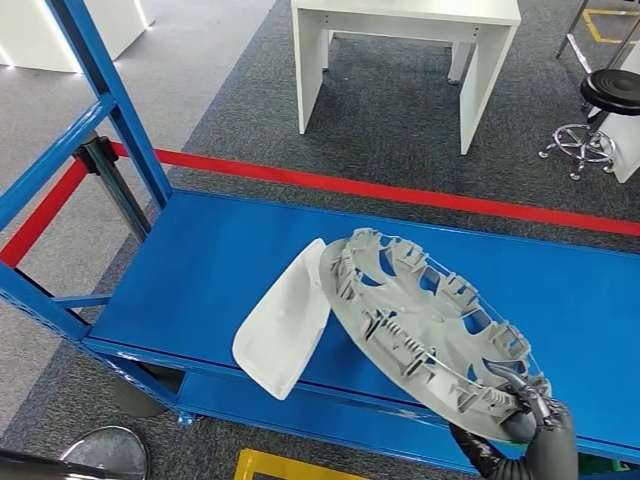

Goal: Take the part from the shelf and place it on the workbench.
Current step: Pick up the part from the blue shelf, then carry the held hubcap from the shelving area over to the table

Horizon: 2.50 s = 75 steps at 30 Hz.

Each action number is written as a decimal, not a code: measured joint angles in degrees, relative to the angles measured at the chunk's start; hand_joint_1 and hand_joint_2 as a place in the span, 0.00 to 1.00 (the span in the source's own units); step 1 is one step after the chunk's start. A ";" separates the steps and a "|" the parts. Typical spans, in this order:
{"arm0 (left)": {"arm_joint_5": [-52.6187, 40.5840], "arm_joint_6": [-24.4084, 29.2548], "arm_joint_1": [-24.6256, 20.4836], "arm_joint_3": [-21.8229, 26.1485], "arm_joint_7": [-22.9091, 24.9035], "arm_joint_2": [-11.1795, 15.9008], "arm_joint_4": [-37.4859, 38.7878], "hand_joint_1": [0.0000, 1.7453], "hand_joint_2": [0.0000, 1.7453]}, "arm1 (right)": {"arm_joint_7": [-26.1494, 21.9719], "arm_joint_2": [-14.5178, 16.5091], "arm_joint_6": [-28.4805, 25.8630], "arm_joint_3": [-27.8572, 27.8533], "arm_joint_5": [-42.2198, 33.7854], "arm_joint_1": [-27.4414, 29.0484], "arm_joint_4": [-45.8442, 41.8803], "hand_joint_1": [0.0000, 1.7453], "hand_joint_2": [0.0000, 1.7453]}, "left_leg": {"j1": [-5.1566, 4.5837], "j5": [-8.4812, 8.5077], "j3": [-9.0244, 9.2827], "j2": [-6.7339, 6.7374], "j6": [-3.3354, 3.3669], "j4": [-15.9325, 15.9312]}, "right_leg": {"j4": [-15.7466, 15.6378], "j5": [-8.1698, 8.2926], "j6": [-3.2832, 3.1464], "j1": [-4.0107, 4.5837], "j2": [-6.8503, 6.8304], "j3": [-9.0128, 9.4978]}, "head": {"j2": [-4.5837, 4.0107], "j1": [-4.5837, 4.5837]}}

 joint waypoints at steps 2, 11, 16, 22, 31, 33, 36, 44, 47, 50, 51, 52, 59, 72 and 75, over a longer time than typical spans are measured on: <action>-0.02 -1.80 0.15 0.87 -0.57 -0.18 0.00 0.00 0.00 | -0.50 1.22 -0.75 -0.89 0.18 0.54 -1.04 1.00 1.00 | 0.00 0.00 -0.03 0.00 0.00 0.00 | 0.00 0.00 0.00 0.00 0.01 -0.02 | 0.00 -0.01; -1.48 -4.38 0.71 2.57 -0.74 -0.83 0.00 0.00 0.00 | -2.75 4.17 -3.06 -2.99 -0.66 0.73 -4.56 1.00 1.00 | -0.12 -0.08 -0.21 -0.01 0.16 0.24 | -0.05 0.08 0.13 -0.11 -0.02 -0.11 | 0.00 -0.03; -1.89 -4.83 0.82 3.15 -0.70 -0.91 0.00 0.00 0.00 | -2.89 4.49 -3.12 -3.37 -1.11 0.30 -6.30 1.00 1.00 | -0.15 0.04 -0.36 -0.06 0.88 0.09 | -0.17 0.20 0.64 -0.28 -0.12 -0.17 | 0.00 -0.04; -1.91 -4.85 0.84 3.89 -0.74 -1.31 0.00 0.00 0.00 | -2.95 4.56 -3.10 -3.47 -1.49 0.20 -7.04 1.00 1.00 | 0.29 1.16 -0.16 0.06 1.99 -1.34 | 14.15 -7.88 1.44 -0.41 0.66 -6.52 | 0.00 0.44; -2.02 -4.84 0.95 4.44 -0.85 -1.33 -0.07 0.00 0.00 | -3.66 4.58 -3.11 -3.46 -1.97 0.59 -7.68 1.00 1.00 | 0.51 0.33 -1.25 -0.07 -0.54 1.54 | 1.95 -1.28 1.22 -1.02 0.37 -0.11 | 0.00 0.63; -2.05 -4.86 0.97 4.49 -0.85 -1.38 -0.07 0.00 0.00 | -3.64 4.61 -3.12 -3.52 -2.02 0.79 -7.78 1.00 1.00 | 0.71 -1.12 -1.83 -0.73 -1.14 2.83 | 1.93 -0.97 0.18 -1.10 0.51 -0.58 | 0.00 0.41; -2.04 -4.86 1.02 4.68 -0.85 -1.38 -0.07 0.00 0.00 | -3.60 4.78 -3.13 -3.65 -2.05 0.89 -7.89 1.00 1.00 | 0.85 -7.38 -5.21 -2.00 -1.75 12.03 | 1.91 -0.26 -1.09 -0.93 0.57 -1.55 | 0.00 -0.44; -2.20 -4.81 1.04 5.27 -0.86 -1.35 -0.11 0.00 0.00 | -3.60 4.93 -3.13 -3.74 -2.09 0.97 -8.03 1.00 1.00 | 0.03 -2.60 2.82 -3.14 0.80 0.93 | 1.91 1.40 -0.78 -0.11 1.23 -3.08 | 0.00 -1.11; -2.22 -4.80 1.12 5.32 -0.87 -1.24 -0.13 0.00 0.00 | -3.60 4.96 -3.13 -3.75 -2.16 1.08 -8.06 1.00 1.00 | -0.21 -1.74 2.60 -3.03 1.10 -0.43 | 1.69 2.08 0.41 -0.44 1.39 -3.54 | 0.00 -1.22; -2.23 -4.80 1.00 5.33 -0.87 -1.37 -0.14 0.00 0.00 | -3.60 4.96 -3.14 -3.73 -2.17 1.08 -8.15 1.00 1.00 | 0.12 -0.26 1.77 -2.49 1.56 -1.50 | 6.43 -2.35 1.16 -0.43 1.27 -5.70 | 0.00 -0.65; -2.24 -4.80 1.00 5.33 -0.87 -1.43 -0.14 0.00 0.00 | -3.60 4.96 -3.15 -3.70 -2.17 1.05 -8.17 0.75 1.00 | 0.06 0.09 1.24 -2.37 1.71 -1.44 | 10.03 -4.76 1.40 -0.42 1.22 -6.99 | 0.00 -0.41; -2.24 -4.80 1.02 5.33 -0.87 -1.47 -0.14 0.00 0.00 | -3.61 4.96 -3.17 -3.68 -2.16 1.07 -8.17 0.75 1.00 | 0.01 0.39 0.68 -2.24 1.76 -1.27 | 13.69 -6.64 1.61 -0.45 1.21 -8.07 | 0.00 -0.26; -2.08 -5.11 1.01 5.51 -0.87 -1.74 -0.26 0.00 0.00 | -2.34 4.35 -1.07 -3.41 0.97 1.28 -8.17 1.00 1.00 | -0.25 1.62 -2.34 -1.91 0.89 0.83 | 1.07 -2.51 1.01 -0.23 0.75 2.42 | 0.00 -0.18; -1.64 -5.63 1.14 5.76 -0.87 -1.70 -1.14 0.00 0.00 | -3.33 3.49 -0.98 -2.35 -0.63 1.52 -8.27 1.00 1.00 | 0.88 -4.21 -0.42 -2.45 -2.17 7.45 | 0.92 1.58 -1.30 -0.51 0.68 -2.44 | 0.00 -1.26; -1.61 -5.61 1.13 5.76 -0.87 -1.69 -1.29 0.00 0.00 | -3.32 3.49 -0.98 -2.34 -0.75 1.52 -8.40 1.00 1.00 | 0.60 -2.70 3.51 -2.90 -1.30 -0.27 | 1.22 2.36 -0.29 -0.43 0.70 -3.23 | 0.00 -1.31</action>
